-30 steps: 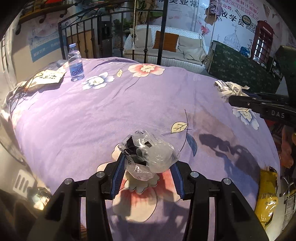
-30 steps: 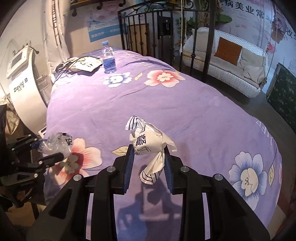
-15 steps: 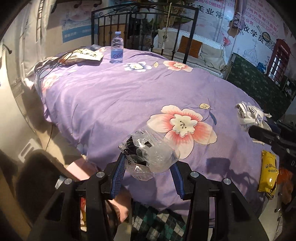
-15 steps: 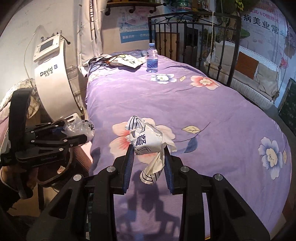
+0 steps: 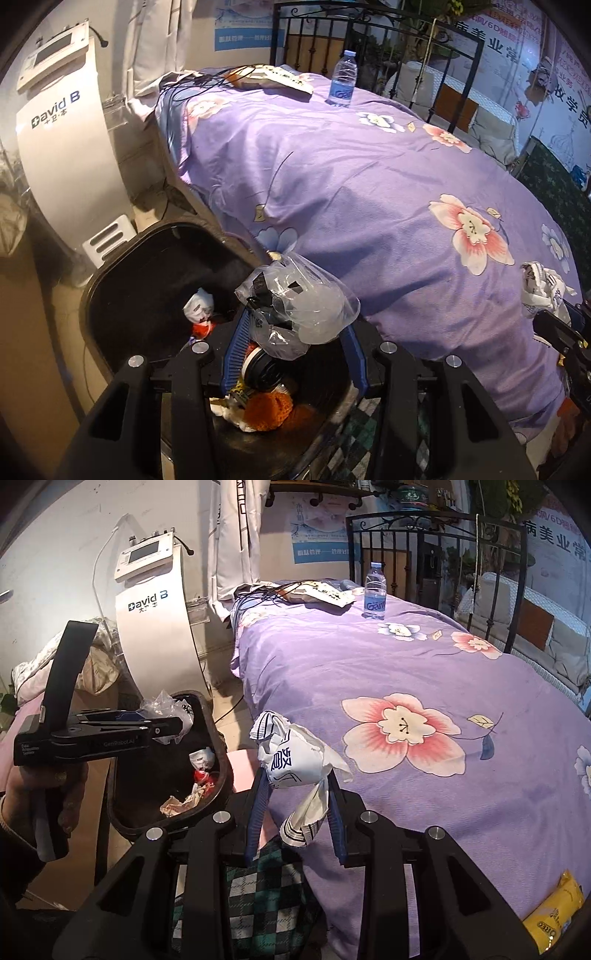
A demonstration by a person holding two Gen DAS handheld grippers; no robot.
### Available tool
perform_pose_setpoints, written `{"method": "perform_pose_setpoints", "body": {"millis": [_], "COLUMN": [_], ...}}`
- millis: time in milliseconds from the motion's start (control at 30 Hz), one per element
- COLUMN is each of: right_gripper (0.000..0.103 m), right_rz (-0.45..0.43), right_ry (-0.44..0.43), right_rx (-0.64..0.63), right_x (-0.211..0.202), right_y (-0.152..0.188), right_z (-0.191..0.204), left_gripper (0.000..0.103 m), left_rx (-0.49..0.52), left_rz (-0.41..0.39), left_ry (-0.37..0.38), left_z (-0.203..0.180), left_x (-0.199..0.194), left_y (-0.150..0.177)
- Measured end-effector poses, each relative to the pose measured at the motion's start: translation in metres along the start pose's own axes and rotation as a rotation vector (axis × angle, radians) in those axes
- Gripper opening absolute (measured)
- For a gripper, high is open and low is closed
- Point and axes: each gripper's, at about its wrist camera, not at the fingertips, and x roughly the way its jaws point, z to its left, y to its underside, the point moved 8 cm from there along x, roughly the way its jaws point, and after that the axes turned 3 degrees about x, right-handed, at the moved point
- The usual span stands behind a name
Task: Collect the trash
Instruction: 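Carry the clear plastic bag to the bin and open the left tool, then lower the white printed wrapper into the bin and open the right tool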
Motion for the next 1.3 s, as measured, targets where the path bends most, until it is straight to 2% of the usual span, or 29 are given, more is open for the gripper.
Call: {"method": "perform_pose_setpoints", "body": {"millis": [267, 467, 533, 600, 667, 900, 1000, 1133, 1300], "right_gripper": [0.031, 0.031, 0.031, 0.031, 0.031, 0.031, 0.031, 0.031, 0.031], "right_rz": [0.008, 0.016, 0.018, 0.025, 0.034, 0.049, 0.06, 0.09, 0.139], "right_ry": [-0.037, -0.051, -0.051, -0.054, -0.063, -0.084, -0.1, -0.154, -0.262], "right_rx": [-0.008, 0.023, 0.027, 0.033, 0.042, 0.063, 0.058, 0.042, 0.036], "right_x": [0.004, 0.005, 0.006, 0.007, 0.01, 0.016, 0.021, 0.035, 0.06], "right_y": [0.01, 0.012, 0.014, 0.016, 0.018, 0.022, 0.023, 0.023, 0.018], "right_z": [0.021, 0.018, 0.018, 0.018, 0.017, 0.017, 0.019, 0.033, 0.065], "left_gripper": [0.045, 0.048, 0.054, 0.068, 0.076, 0.08, 0.081, 0.083, 0.087], "left_rx": [-0.082, -0.111, -0.132, -0.147, -0.158, -0.143, -0.135, -0.137, -0.175], "left_rz": [0.075, 0.189, 0.226, 0.26, 0.27, 0.234, 0.187, 0.114, 0.01], "left_ry": [-0.065, -0.088, -0.086, -0.078, -0.077, -0.101, -0.129, -0.168, -0.224], "left_z": [0.049, 0.06, 0.064, 0.065, 0.065, 0.063, 0.065, 0.071, 0.088], "left_x": [0.024, 0.055, 0.063, 0.068, 0.071, 0.063, 0.053, 0.035, 0.006], "left_y": [0.015, 0.033, 0.04, 0.046, 0.048, 0.047, 0.039, 0.026, 0.009]}}
